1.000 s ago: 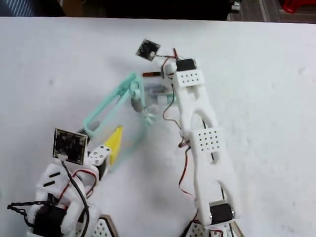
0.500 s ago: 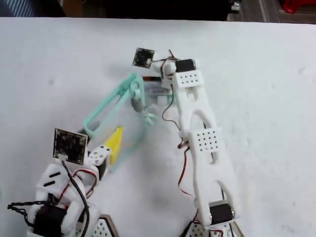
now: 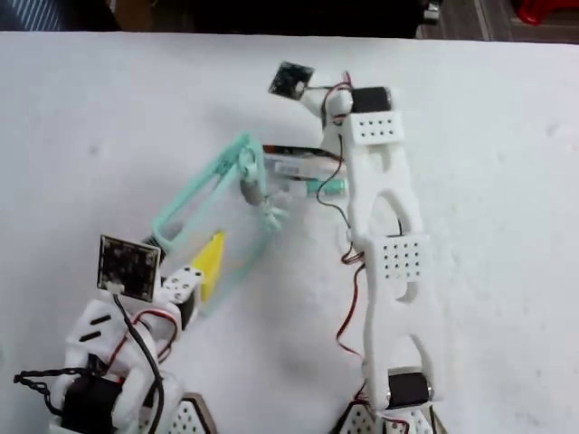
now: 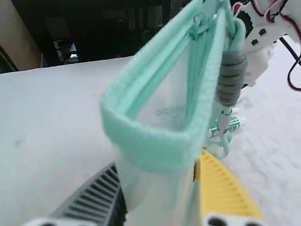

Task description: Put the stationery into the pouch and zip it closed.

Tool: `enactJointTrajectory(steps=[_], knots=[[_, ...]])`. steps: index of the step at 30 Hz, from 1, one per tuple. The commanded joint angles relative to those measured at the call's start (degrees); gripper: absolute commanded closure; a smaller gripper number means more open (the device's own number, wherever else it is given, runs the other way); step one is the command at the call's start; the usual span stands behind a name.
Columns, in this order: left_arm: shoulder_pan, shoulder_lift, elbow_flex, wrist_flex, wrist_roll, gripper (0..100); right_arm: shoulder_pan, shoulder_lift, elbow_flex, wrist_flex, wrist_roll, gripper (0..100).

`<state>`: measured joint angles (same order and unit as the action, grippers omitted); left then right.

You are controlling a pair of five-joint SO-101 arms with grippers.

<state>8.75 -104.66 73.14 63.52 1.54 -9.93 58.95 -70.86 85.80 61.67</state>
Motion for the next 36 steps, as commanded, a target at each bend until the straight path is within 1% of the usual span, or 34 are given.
enactJointTrajectory(steps=[1, 4, 6, 9, 11, 14, 18, 20, 28, 36], knots=[[-0.3, -0.1, -0.3, -1.8, 0.3, 79, 0.1, -4.2, -0.8, 0.6, -0.9, 98.1], [-0.4, -0.1, -0.3, -1.8, 0.3, 79, -1.0, -2.9, -0.8, -3.0, -2.0, 98.0], [-0.5, -0.1, -0.3, -1.8, 0.3, 79, -1.7, -1.0, -0.8, -6.8, -7.0, 95.6], [-0.5, -0.1, -0.3, -1.8, 0.3, 79, -2.4, 1.9, -0.8, -10.9, -13.6, 82.5], [-0.5, -0.1, -0.3, -1.8, 0.3, 79, -2.7, 3.3, -0.8, -11.6, -15.7, 76.4], [-0.5, -0.1, -0.3, -1.8, 0.2, 79, -4.2, 4.6, -0.8, -11.6, -15.0, 78.3], [-0.5, -0.1, -0.3, -1.8, 0.1, 79, -5.6, 5.8, -0.7, -9.6, -9.1, 80.1], [-0.5, -0.1, -0.3, -1.8, 0.1, 79, -5.7, 6.7, -0.6, -9.5, -7.7, 80.1], [-0.5, -0.1, -0.3, -1.8, 0.1, 79, -4.7, 11.4, -0.8, -10.1, -7.3, 80.0], [-0.5, -0.1, -0.3, -1.8, 0.1, 79, -4.9, 17.0, -0.8, -16.7, -7.3, 80.1]])
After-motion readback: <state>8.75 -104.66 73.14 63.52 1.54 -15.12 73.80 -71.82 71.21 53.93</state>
